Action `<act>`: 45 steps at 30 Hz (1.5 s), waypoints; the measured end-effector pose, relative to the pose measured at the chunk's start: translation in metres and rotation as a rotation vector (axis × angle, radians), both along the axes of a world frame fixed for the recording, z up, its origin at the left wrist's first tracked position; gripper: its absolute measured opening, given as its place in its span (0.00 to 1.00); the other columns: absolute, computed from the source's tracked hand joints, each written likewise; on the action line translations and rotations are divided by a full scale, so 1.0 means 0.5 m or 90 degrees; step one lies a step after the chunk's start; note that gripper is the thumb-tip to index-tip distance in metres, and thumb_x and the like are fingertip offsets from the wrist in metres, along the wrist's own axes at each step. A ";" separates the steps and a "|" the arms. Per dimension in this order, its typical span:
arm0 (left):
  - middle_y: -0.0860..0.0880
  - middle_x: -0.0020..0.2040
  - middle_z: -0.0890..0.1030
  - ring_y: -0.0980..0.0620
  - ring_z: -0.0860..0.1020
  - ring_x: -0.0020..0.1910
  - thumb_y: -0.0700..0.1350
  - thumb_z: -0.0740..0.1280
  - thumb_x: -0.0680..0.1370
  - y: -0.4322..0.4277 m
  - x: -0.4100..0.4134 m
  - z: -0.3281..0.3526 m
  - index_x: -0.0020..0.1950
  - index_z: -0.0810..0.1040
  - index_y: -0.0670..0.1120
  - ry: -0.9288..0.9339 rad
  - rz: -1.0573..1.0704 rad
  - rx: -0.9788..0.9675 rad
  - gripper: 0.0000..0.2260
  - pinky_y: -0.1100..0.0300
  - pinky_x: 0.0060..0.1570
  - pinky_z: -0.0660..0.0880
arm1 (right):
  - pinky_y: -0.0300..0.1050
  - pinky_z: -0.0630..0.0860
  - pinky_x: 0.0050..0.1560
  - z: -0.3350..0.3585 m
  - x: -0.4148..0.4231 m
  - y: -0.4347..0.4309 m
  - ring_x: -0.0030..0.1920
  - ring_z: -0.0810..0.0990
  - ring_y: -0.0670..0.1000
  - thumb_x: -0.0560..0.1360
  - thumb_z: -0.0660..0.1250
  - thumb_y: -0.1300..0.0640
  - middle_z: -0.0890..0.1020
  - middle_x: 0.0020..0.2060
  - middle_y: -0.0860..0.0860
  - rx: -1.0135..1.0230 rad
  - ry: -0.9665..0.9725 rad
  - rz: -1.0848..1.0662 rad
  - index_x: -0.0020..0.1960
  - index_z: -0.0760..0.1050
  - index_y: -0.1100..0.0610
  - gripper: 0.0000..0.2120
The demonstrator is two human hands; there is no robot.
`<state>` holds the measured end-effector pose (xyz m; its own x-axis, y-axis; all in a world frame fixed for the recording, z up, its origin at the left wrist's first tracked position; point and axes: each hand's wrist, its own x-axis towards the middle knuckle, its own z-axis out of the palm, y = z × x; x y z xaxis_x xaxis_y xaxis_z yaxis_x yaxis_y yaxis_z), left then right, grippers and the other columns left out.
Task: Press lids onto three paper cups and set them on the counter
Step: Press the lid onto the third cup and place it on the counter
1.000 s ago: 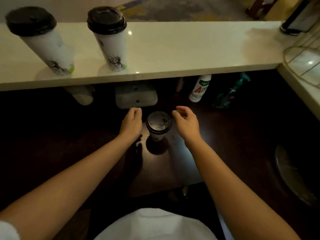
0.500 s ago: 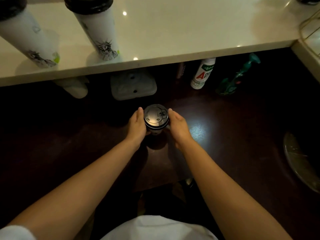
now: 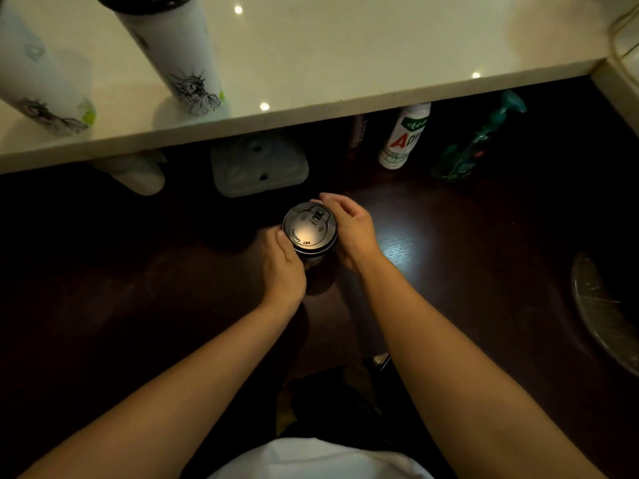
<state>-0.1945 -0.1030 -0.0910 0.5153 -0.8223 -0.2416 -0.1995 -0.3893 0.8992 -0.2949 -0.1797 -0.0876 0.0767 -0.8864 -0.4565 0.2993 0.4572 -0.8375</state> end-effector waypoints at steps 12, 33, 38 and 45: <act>0.44 0.68 0.67 0.41 0.77 0.59 0.53 0.49 0.83 0.064 -0.033 0.012 0.69 0.66 0.44 0.012 -0.002 0.113 0.20 0.43 0.59 0.76 | 0.43 0.83 0.51 0.045 0.018 -0.057 0.48 0.86 0.50 0.77 0.71 0.63 0.86 0.49 0.57 0.082 0.016 0.279 0.59 0.80 0.63 0.11; 0.51 0.47 0.84 0.52 0.82 0.50 0.57 0.56 0.82 -0.027 0.057 0.032 0.45 0.80 0.53 0.187 -0.066 0.060 0.16 0.47 0.57 0.78 | 0.54 0.77 0.67 -0.003 0.010 0.146 0.57 0.85 0.50 0.84 0.59 0.46 0.88 0.52 0.51 0.005 0.092 -0.017 0.56 0.83 0.51 0.15; 0.53 0.46 0.82 0.54 0.81 0.48 0.58 0.54 0.82 -0.013 0.050 0.032 0.45 0.79 0.55 0.149 -0.047 0.035 0.16 0.46 0.56 0.79 | 0.44 0.79 0.58 0.001 0.012 0.135 0.50 0.84 0.45 0.86 0.56 0.50 0.86 0.47 0.48 -0.017 0.106 -0.011 0.50 0.81 0.49 0.15; 0.54 0.46 0.74 0.52 0.76 0.49 0.53 0.49 0.84 0.015 0.019 0.024 0.57 0.75 0.44 0.017 0.048 0.024 0.19 0.51 0.54 0.75 | 0.42 0.80 0.51 -0.010 0.015 0.091 0.47 0.84 0.49 0.83 0.64 0.54 0.86 0.45 0.53 -0.015 0.046 -0.013 0.48 0.84 0.55 0.11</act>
<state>-0.1850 -0.0953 -0.0791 0.5679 -0.7720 -0.2854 -0.1452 -0.4353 0.8885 -0.2873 -0.1343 -0.0924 0.0266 -0.8977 -0.4397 0.2463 0.4322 -0.8675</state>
